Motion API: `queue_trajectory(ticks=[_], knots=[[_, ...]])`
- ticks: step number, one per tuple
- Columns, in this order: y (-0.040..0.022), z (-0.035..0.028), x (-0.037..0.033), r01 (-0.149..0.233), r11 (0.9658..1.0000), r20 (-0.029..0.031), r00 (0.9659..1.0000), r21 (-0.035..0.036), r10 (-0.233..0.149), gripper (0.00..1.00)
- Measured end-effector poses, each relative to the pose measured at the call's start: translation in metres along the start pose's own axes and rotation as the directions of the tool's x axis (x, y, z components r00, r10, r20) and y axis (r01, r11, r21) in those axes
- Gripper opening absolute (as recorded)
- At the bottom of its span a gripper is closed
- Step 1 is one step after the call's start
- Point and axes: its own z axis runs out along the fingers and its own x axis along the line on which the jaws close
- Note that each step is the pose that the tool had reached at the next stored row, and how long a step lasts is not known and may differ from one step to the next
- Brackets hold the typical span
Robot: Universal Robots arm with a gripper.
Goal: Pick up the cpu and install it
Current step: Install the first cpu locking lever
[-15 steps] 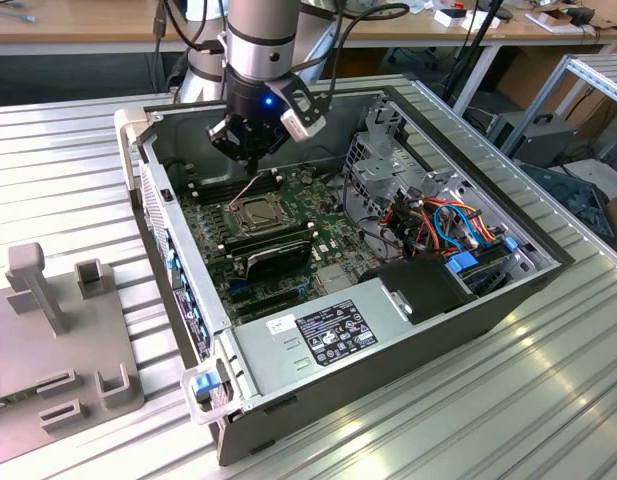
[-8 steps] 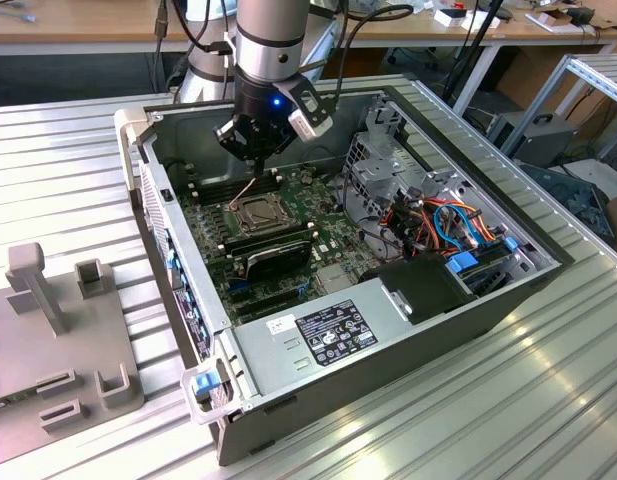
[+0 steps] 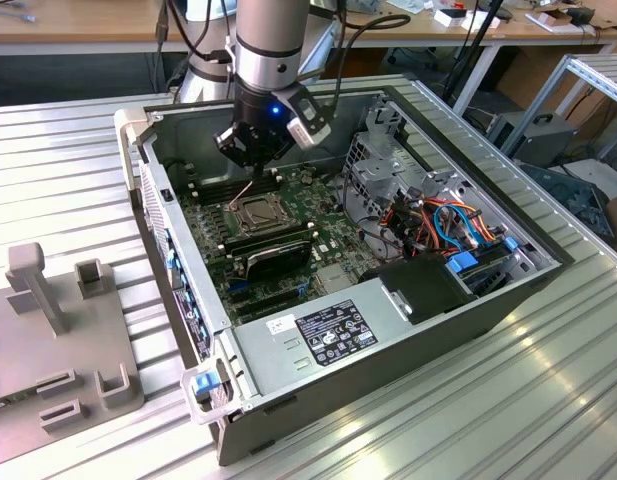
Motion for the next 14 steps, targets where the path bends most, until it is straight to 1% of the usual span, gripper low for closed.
queue_trajectory(ticks=[5,14], knots=[[0.0001,0.0035,-0.002,0.0,1.0,0.0,1.0,0.0,0.0,0.11],[0.0002,0.0036,-0.0021,0.0,1.0,0.0,1.0,0.0,0.0,0.11]])
